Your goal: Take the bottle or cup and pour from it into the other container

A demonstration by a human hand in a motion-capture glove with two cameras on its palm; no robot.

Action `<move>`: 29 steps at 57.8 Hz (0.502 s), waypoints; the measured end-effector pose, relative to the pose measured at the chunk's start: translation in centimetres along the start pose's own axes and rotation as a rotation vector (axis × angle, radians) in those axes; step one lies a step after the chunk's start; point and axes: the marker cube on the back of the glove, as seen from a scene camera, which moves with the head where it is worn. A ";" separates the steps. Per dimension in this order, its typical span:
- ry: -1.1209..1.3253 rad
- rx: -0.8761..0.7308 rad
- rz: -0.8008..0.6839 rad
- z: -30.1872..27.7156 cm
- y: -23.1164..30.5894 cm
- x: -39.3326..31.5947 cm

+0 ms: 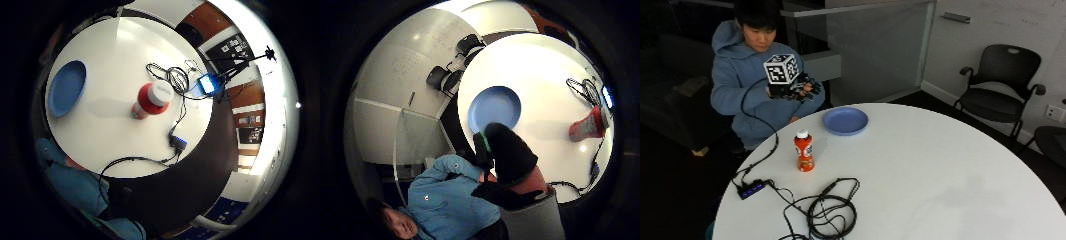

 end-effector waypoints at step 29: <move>-0.242 0.229 0.193 -3.7 6.4 12.7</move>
